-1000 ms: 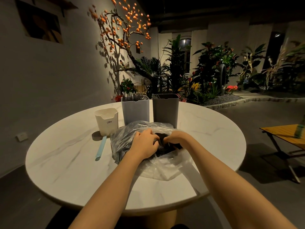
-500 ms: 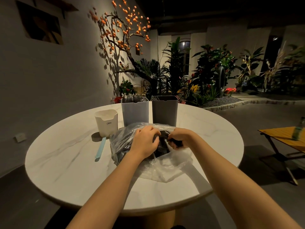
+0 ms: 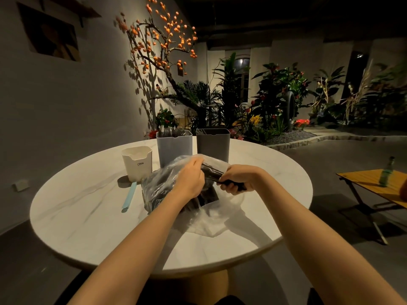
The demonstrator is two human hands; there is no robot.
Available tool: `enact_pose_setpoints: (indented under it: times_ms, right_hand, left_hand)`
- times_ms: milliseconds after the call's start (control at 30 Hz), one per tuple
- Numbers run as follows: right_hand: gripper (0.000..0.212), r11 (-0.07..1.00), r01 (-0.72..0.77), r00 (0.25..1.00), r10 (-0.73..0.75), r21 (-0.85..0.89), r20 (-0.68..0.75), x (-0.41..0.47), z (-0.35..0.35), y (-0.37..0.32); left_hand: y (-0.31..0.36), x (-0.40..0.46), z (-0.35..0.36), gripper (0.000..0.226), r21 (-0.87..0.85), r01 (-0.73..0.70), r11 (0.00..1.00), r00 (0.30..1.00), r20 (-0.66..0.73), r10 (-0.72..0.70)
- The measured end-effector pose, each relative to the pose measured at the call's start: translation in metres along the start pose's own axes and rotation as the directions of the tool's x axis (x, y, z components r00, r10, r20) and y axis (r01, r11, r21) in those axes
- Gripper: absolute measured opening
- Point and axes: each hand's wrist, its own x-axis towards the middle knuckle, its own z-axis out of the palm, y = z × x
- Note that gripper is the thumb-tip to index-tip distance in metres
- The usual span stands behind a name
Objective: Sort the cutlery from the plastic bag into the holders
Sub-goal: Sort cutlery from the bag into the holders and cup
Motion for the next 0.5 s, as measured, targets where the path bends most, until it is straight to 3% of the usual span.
enact_pose_setpoints:
  times_ms: [200, 333, 500]
  right_hand:
    - [0.016, 0.989, 0.059, 0.998, -0.056, -0.132, 0.032, -0.011, -0.004, -0.005]
    - [0.016, 0.979, 0.126, 0.986, -0.106, -0.158, 0.128, -0.012, -0.008, 0.001]
    - [0.02, 0.968, 0.2, 0.961, -0.163, -0.151, 0.224, -0.01, -0.009, 0.007]
  left_hand:
    - [0.003, 0.008, -0.013, 0.034, -0.139, 0.102, 0.985, 0.983, -0.139, -0.122]
    - [0.002, 0.01, -0.024, 0.034, -0.065, 0.159, 0.985, 0.941, -0.293, -0.171]
    - [-0.007, 0.014, -0.029, 0.039, -0.092, 0.24, 0.966, 0.921, -0.293, -0.257]
